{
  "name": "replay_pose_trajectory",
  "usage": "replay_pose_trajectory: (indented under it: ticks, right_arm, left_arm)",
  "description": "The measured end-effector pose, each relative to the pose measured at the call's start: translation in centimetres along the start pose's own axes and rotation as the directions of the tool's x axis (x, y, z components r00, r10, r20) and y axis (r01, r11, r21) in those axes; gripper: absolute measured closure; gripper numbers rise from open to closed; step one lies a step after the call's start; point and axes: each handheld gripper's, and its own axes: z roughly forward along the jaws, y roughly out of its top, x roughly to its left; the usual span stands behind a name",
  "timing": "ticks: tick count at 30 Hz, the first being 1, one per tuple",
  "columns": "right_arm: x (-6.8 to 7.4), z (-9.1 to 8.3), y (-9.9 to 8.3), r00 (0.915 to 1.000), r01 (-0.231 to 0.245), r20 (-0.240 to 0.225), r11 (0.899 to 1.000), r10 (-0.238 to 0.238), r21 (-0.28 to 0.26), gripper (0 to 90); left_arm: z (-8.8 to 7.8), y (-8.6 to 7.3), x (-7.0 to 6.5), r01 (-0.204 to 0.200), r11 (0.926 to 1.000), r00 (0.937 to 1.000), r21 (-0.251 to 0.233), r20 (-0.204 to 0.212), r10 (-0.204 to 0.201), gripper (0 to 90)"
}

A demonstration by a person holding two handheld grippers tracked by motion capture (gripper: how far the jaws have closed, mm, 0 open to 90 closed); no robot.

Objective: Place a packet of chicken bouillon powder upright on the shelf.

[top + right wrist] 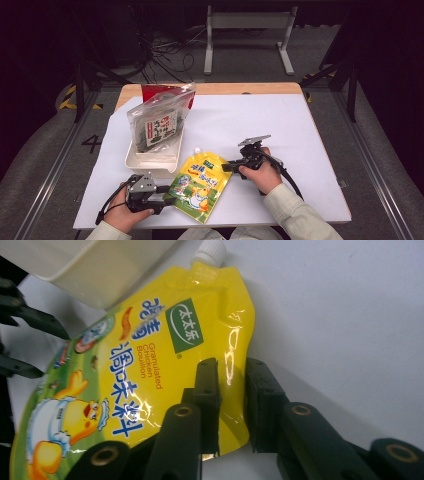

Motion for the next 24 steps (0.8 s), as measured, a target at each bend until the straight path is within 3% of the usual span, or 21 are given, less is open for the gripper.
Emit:
replay_pose_trajectory:
  ticks: [3,4,5,9,12,15,17,20,21,24]
  right_arm:
    - [0.0,-0.4,0.1,0.9993,-0.014,-0.035,1.0,0.014,-0.013,81.4]
    - [0.0,-0.4,0.1,0.9958,-0.038,-0.084,0.999,0.036,-0.014,81.6]
    - [0.1,-0.3,0.1,0.9851,-0.076,-0.155,0.997,0.074,-0.009,80.6]
    - [1.2,1.0,0.0,0.994,-0.011,-0.108,1.0,0.014,0.028,78.7]
    - [1.4,1.3,-0.1,0.9974,0.041,-0.061,0.998,-0.038,0.047,87.2]
    - [1.5,0.9,0.0,0.9963,0.066,-0.058,0.997,-0.064,0.04,89.1]
    - [1.7,0.8,0.1,0.9958,0.076,-0.055,0.996,-0.073,0.038,89.2]
    - [2.5,0.0,0.3,0.9905,0.137,-0.017,0.99,-0.136,0.027,89.5]
    - [2.5,0.0,0.3,0.9905,0.137,-0.017,0.99,-0.136,0.027,89.5]
    - [3.2,-2.1,0.8,0.9851,0.172,0.001,0.985,-0.172,-0.032,89.5]
  left_arm:
    - [0.0,0.0,0.0,0.001,1.0,1.0,-0.001,0.005,-0.001,53.7]
    - [0.0,0.0,0.0,0.0,1.0,1.0,-0.001,0.007,0.0,53.9]
    - [0.1,0.0,0.0,-0.002,1.0,1.0,0.0,0.007,0.002,53.9]
    - [0.0,0.0,-0.1,-0.009,1.0,1.0,0.003,0.002,0.009,53.9]
    - [0.0,0.0,-0.1,-0.011,0.9999,0.9999,0.002,-0.001,0.011,53.8]
    - [-0.1,0.1,-0.1,0.018,0.9998,0.9997,-0.001,0.016,-0.018,49.8]
    - [-0.2,0.2,-0.1,0.014,0.9999,0.9997,-0.005,0.02,-0.014,49.5]
    - [-0.4,0.3,-0.1,0.014,0.9999,0.9997,-0.009,0.022,-0.014,44.7]
    - [-0.4,0.3,-0.1,0.014,0.9999,0.9997,-0.009,0.022,-0.014,44.1]
    - [-0.8,0.6,-0.3,0.015,0.9988,0.9994,-0.046,0.03,-0.014,41.6]
